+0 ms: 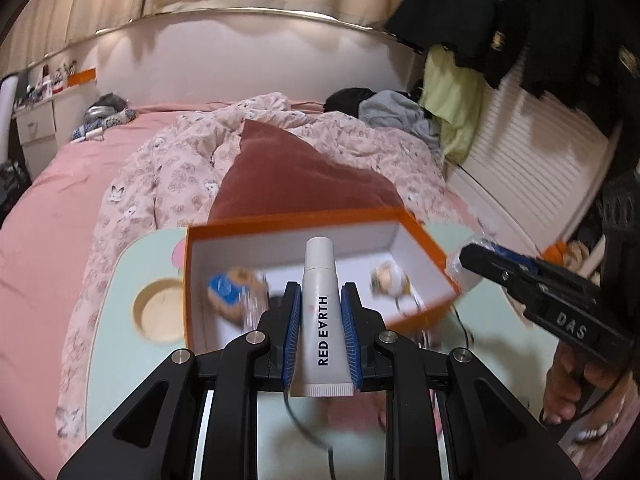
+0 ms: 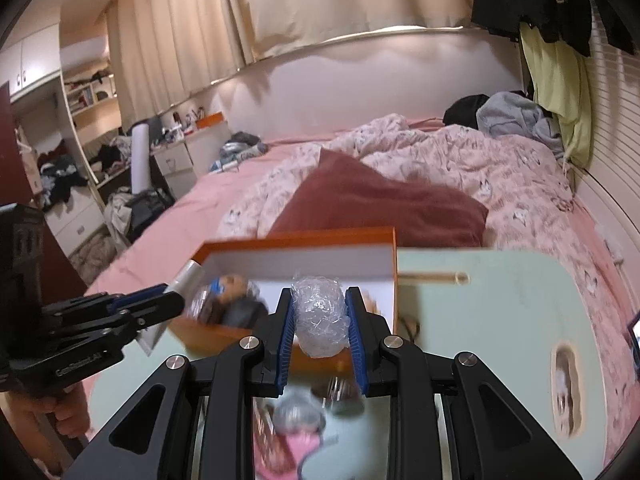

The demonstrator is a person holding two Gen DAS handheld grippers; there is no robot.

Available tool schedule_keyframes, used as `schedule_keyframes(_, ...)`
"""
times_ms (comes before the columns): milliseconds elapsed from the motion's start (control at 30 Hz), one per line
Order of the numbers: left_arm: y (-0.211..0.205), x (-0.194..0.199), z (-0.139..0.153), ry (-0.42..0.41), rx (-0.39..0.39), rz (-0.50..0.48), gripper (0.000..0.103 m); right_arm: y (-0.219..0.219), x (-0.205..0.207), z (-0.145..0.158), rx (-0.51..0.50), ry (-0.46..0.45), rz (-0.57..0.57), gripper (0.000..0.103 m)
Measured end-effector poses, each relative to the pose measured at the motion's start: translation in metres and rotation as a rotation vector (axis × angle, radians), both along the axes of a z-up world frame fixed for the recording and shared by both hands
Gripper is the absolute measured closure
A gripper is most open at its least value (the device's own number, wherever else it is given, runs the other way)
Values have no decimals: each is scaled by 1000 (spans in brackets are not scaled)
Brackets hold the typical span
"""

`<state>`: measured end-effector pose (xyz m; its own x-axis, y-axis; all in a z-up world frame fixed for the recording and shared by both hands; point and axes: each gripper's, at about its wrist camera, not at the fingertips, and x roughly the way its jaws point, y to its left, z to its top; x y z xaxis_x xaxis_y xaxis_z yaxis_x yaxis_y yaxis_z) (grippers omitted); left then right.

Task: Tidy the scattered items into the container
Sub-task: 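Carry the white tube into the box with the left gripper while the right carries the bubble-wrapped item in, then open both grippers and withdraw them from the box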

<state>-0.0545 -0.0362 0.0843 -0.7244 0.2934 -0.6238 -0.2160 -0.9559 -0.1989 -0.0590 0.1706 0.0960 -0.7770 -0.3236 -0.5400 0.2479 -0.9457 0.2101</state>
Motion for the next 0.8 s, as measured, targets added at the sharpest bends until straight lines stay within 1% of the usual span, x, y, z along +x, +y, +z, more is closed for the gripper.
schedule_keyframes(100,6,-28,-10,-54,-1,5,81,-4,-24,0,14,-17,-7,78)
schedule_keyframes(233,10,-48,-21,-112,53,-17,81,-12,-47,-9,45,-64,7,78)
schedule_keyframes(367,16,-57,-26,-129,61,-9,81,-19,-61,-22,51,-107,14,78)
schedule_keyframes(433,14,-61,-27,-131,96,3,76,-18,-65,-26,34,-118,11,78)
schedule_keyframes(467,13,-62,-27,-131,109,7,69,-18,-67,-26,27,-121,9,75)
schedule_keyframes(500,11,-62,-27,-129,118,10,65,-16,-69,-27,23,-125,3,72)
schedule_keyframes(533,10,-61,-27,-126,124,13,64,-14,-69,-26,18,-124,-9,63)
schedule_keyframes(567,9,-60,-26,-122,125,15,64,-12,-66,-25,7,-117,-21,56)
schedule_keyframes(700,4,-44,-22,-96,96,19,63,-2,-53,-18,-31,-77,-38,54)
schedule_keyframes(733,3,-40,-21,-94,89,19,61,1,-48,-15,-40,-67,-44,54)
schedule_keyframes(800,-1,-30,-20,-91,84,24,49,6,-37,-11,-65,-51,-47,53)
